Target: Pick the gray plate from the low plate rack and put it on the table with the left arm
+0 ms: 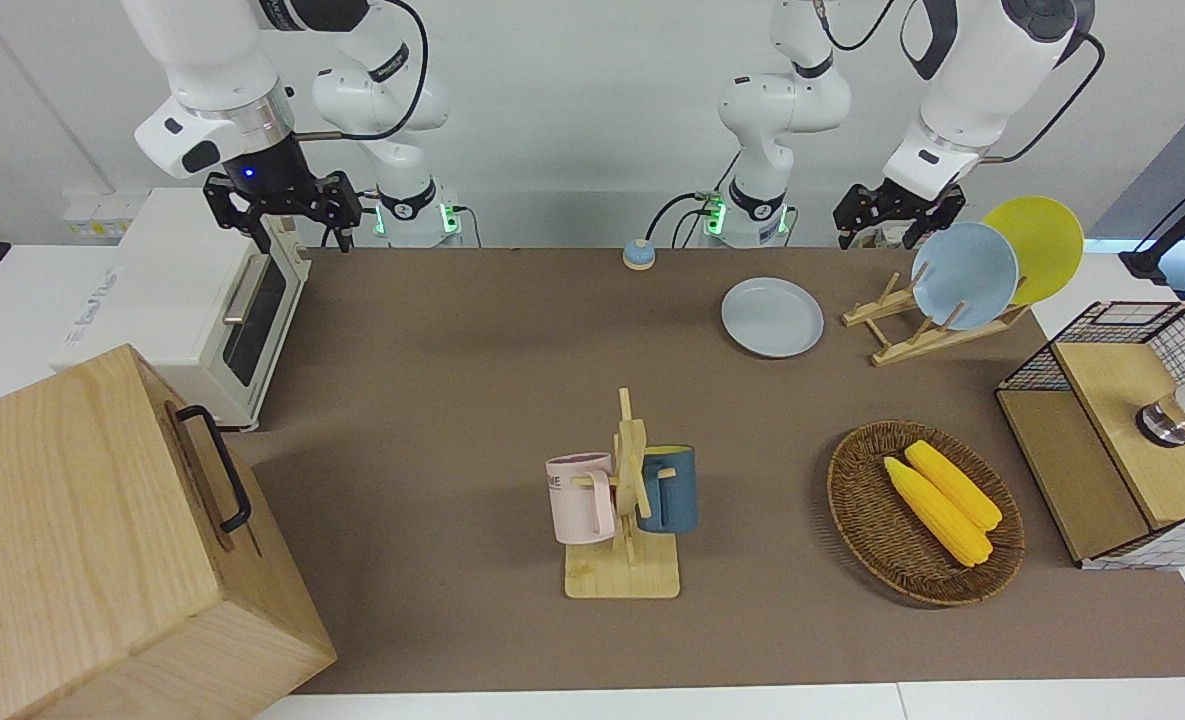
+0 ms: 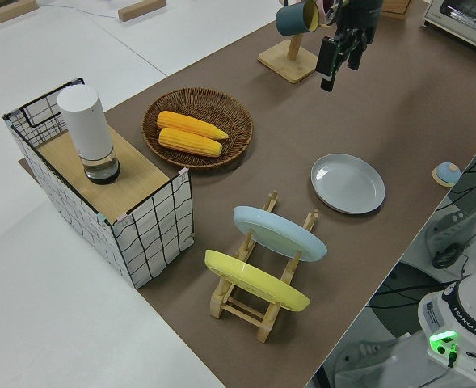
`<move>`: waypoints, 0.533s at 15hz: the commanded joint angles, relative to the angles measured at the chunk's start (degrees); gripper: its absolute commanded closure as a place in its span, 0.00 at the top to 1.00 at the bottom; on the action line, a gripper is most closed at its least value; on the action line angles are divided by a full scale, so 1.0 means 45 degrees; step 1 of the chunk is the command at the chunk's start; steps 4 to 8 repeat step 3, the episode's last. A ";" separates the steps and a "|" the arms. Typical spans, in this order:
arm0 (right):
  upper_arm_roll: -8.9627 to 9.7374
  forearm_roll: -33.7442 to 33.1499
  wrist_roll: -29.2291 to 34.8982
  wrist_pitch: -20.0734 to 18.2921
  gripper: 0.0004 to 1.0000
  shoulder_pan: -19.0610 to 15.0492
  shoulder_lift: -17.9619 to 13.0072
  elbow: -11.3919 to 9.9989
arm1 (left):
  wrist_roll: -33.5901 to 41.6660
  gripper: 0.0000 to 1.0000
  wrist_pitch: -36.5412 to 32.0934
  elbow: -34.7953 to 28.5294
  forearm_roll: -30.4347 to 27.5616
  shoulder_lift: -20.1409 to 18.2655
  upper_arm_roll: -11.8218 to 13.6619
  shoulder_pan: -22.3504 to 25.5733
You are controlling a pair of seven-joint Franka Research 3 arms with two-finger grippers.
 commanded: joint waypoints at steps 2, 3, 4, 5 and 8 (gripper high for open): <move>-0.0076 0.0034 0.0049 -0.0031 0.98 0.0092 0.0005 0.0082 | 0.0415 1.00 -0.0271 0.0259 0.0274 -0.0003 0.0102 -0.0256; -0.0076 0.0034 0.0049 -0.0012 0.98 0.0092 0.0005 0.0082 | 0.0376 1.00 -0.0252 0.0259 0.0274 -0.0023 0.0082 -0.0256; -0.0076 0.0034 0.0049 -0.0012 0.98 0.0092 0.0005 0.0082 | 0.0376 1.00 -0.0252 0.0259 0.0274 -0.0023 0.0082 -0.0256; -0.0076 0.0034 0.0049 -0.0012 0.98 0.0092 0.0005 0.0082 | 0.0376 1.00 -0.0252 0.0259 0.0274 -0.0023 0.0082 -0.0256; -0.0076 0.0034 0.0049 -0.0012 0.98 0.0092 0.0005 0.0082 | 0.0376 1.00 -0.0252 0.0259 0.0274 -0.0023 0.0082 -0.0256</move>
